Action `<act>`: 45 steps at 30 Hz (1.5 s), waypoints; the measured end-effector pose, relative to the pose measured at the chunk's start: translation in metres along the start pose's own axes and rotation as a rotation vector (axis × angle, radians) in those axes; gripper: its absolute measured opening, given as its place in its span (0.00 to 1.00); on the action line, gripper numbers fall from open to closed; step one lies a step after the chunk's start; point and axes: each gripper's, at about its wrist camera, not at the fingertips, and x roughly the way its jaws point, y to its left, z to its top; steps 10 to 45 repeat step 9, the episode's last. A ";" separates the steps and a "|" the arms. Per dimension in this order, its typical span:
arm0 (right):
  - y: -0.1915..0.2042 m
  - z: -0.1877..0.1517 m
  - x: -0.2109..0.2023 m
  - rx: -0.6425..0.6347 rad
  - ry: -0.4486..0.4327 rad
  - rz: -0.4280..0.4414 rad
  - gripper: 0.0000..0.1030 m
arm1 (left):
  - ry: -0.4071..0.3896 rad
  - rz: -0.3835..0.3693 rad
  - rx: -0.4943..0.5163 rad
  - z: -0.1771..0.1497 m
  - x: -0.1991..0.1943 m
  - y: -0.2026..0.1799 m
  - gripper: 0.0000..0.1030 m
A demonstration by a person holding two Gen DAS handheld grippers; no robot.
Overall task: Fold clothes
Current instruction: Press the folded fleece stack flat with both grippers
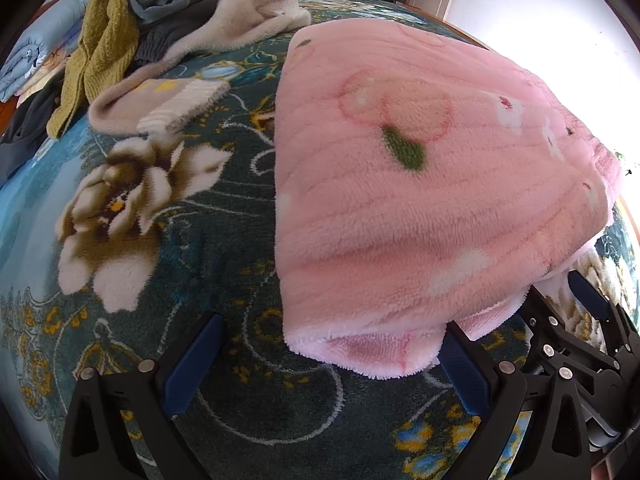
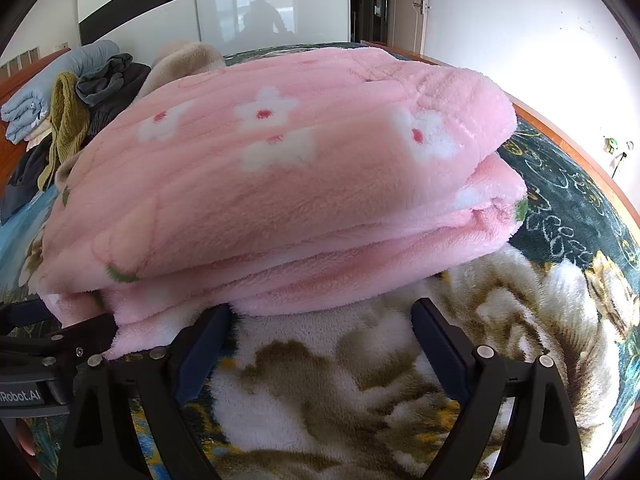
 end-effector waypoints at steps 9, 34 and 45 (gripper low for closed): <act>0.000 0.000 0.001 -0.001 0.000 0.000 0.90 | 0.004 -0.007 0.001 0.002 -0.004 -0.004 1.00; 0.000 0.000 0.001 -0.001 0.000 0.000 0.90 | 0.004 -0.007 0.001 0.002 -0.004 -0.004 1.00; 0.000 0.000 0.001 -0.001 0.000 0.000 0.90 | 0.004 -0.007 0.001 0.002 -0.004 -0.004 1.00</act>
